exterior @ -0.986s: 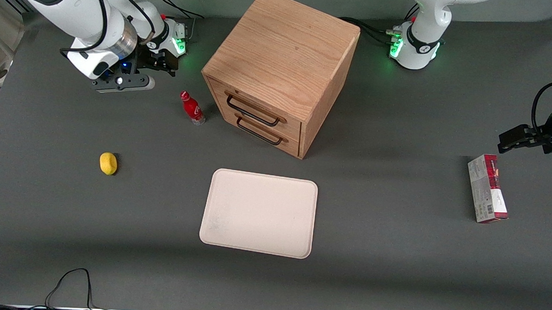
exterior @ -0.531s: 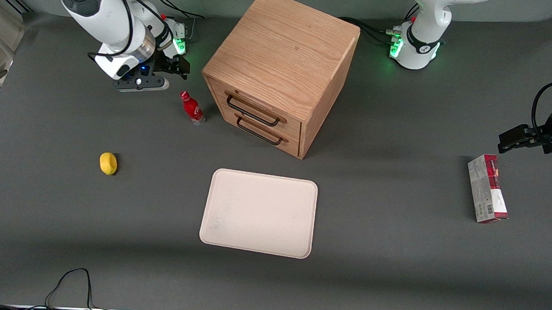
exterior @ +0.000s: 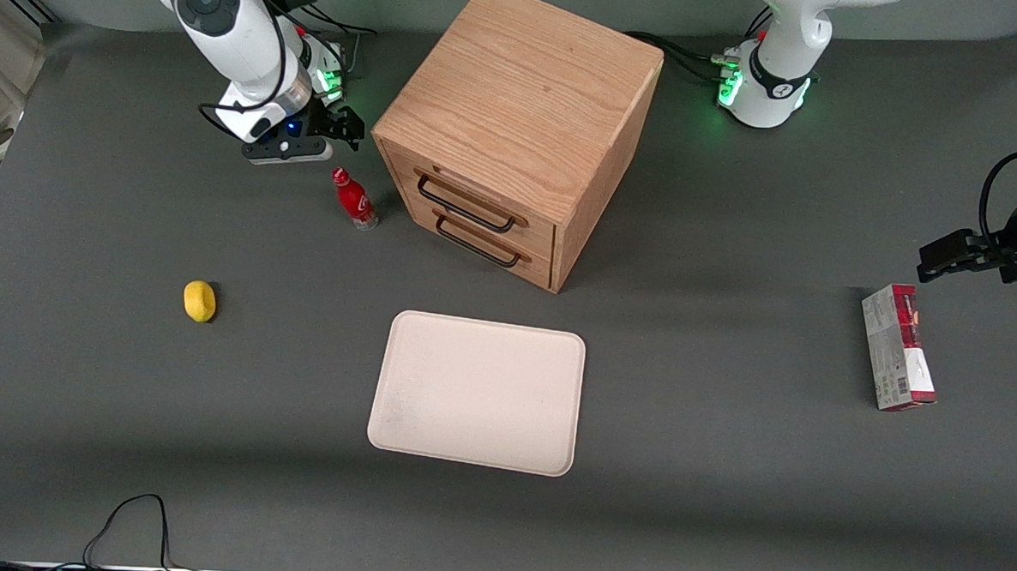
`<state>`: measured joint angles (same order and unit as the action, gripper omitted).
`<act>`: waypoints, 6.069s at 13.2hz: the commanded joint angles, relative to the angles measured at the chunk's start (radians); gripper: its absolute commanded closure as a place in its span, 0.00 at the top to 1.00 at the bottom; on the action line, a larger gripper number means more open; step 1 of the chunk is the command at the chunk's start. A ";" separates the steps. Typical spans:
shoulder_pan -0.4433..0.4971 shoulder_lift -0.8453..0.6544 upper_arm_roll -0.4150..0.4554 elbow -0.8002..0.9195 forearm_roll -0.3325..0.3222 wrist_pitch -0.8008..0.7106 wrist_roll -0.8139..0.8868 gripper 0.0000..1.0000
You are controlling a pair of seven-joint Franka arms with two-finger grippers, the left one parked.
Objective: Place coke bottle on tray
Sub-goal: 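Lower the right gripper over the bottle cap and align the fingers, then close the right gripper on the bottle neck and lift it, then carry the held bottle over to the cream tray's rim, then lower the bottle onto the tray and open the right gripper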
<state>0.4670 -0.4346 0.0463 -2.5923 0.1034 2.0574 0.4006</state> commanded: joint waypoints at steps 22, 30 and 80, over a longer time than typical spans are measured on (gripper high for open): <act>0.007 0.102 -0.002 -0.161 0.001 0.342 0.014 0.00; -0.045 0.115 -0.020 0.126 -0.036 0.045 0.001 0.00; -0.103 1.373 -0.074 1.722 0.004 -0.247 0.204 1.00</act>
<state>0.3601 0.9330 -0.0278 -0.9006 0.1174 1.8276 0.5823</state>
